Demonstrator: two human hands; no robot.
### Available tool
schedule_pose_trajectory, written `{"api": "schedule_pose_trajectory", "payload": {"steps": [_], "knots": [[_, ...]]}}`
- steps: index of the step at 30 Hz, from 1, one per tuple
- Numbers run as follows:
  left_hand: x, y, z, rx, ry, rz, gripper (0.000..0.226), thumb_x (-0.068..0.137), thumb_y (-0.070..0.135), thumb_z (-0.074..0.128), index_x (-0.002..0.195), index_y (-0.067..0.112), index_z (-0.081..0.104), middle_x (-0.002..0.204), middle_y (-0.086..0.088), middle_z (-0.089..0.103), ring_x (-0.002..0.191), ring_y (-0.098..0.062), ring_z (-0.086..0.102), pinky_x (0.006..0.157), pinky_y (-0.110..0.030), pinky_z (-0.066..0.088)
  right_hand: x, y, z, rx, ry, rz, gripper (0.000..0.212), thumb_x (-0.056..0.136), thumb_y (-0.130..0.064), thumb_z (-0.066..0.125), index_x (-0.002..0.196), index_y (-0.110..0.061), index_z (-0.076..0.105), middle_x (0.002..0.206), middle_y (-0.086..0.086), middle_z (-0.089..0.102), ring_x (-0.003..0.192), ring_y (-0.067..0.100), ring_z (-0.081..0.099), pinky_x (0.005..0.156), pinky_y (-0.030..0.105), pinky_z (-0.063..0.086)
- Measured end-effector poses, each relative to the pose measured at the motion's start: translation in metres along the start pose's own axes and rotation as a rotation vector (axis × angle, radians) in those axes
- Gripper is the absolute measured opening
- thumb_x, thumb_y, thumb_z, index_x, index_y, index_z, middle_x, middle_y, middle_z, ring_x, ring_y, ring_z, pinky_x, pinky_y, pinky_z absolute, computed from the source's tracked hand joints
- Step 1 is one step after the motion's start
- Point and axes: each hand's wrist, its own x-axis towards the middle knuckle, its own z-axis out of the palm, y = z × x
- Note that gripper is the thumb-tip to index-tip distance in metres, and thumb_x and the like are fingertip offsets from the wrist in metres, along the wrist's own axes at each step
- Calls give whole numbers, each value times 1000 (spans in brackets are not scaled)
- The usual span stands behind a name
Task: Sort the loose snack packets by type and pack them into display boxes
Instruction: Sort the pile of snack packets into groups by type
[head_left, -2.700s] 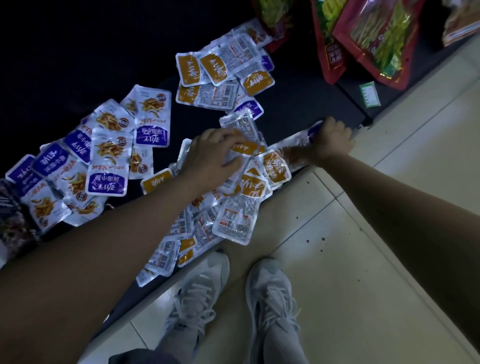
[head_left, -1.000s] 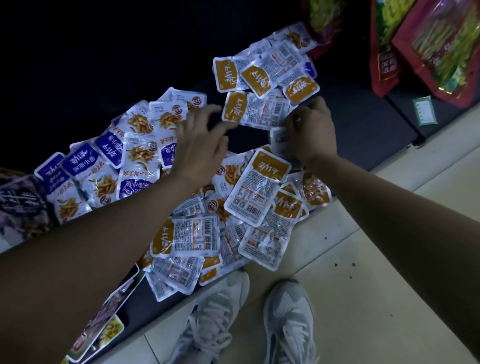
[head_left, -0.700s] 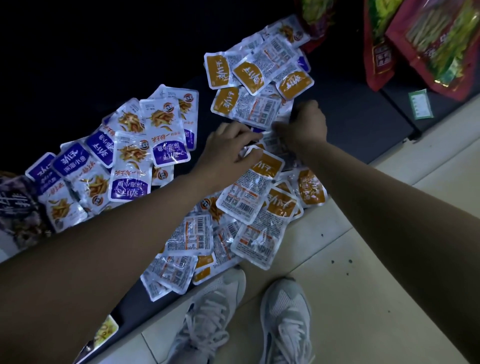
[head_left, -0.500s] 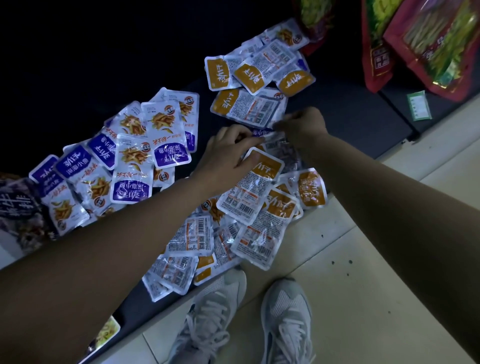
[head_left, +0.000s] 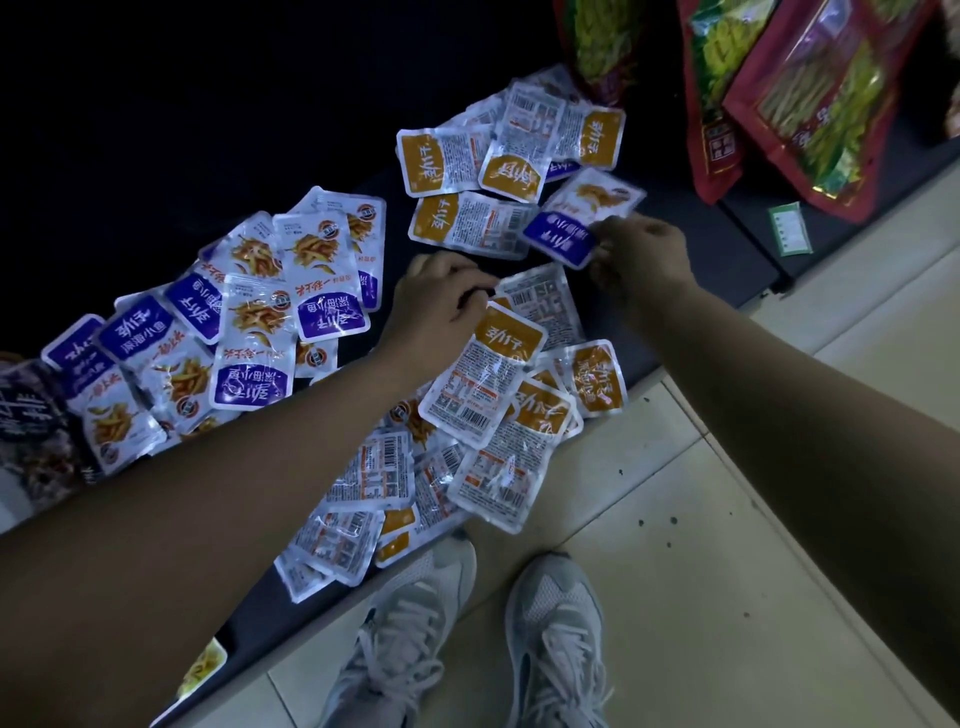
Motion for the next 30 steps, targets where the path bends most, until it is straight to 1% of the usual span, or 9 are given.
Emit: {"api": "schedule_pose_trajectory", "payload": {"steps": [4,7,10,12,15,18,23,26,30], "knots": [[-4,19,-25,-557,116,-250,30,104,30,39,114,11,60,100,-3,64,90,-10,63,77,-33,54,-23,7,14,-102,-237,29,20,91,-3,59,109,-7,49,110,15,63,86,23,69,63,27,59],[-5,14,-34,-786,78,-379,31,97,23,55,127,14,52,98,2,64,85,-4,66,64,-24,57,-34,13,30,-230,-374,21,27,91,-4,61,116,-5,52,111,14,64,85,21,69,70,32,61],[-9,-11,-39,-591,354,-381,34,96,14,56,129,9,49,107,-4,63,93,-16,63,80,-37,56,-35,27,39,-444,-375,-127,29,92,-6,60,120,-10,53,104,11,64,91,24,66,83,37,58],[-17,-37,-42,-341,490,-363,37,99,17,51,135,14,44,118,-7,61,97,-26,60,76,-36,50,-31,39,42,-677,-361,-294,34,92,-9,60,125,-15,55,116,9,61,105,23,61,92,35,52],[-31,-68,-47,153,463,-354,48,100,16,46,145,27,37,124,-14,56,90,-36,55,68,-40,38,-23,53,42,-987,-365,-483,45,84,-21,57,128,-20,57,119,10,61,108,25,58,93,35,48],[-34,-68,-47,480,426,-450,51,93,11,47,141,30,45,135,-19,41,121,-40,39,94,-47,31,-18,61,38,-1251,-426,-604,44,86,-19,56,129,-14,58,125,12,59,115,33,51,96,39,42],[-21,-51,-38,542,268,-184,47,93,21,45,139,29,47,149,-14,31,137,-36,25,105,-47,21,-13,58,32,-1281,-323,-887,49,85,-21,52,134,-13,53,143,12,46,130,35,40,98,44,36],[-3,-38,-28,470,165,-90,42,98,29,37,138,29,49,150,-7,32,141,-31,21,109,-46,17,-5,59,35,-1380,-353,-804,58,98,-37,47,151,-20,29,161,5,17,148,23,14,113,39,17],[15,-29,-20,417,103,-64,40,101,29,38,140,26,44,156,-2,24,144,-29,13,111,-43,15,2,58,26,-1522,-380,-801,57,100,-45,35,150,-18,30,154,3,34,143,19,27,116,39,7]]}}
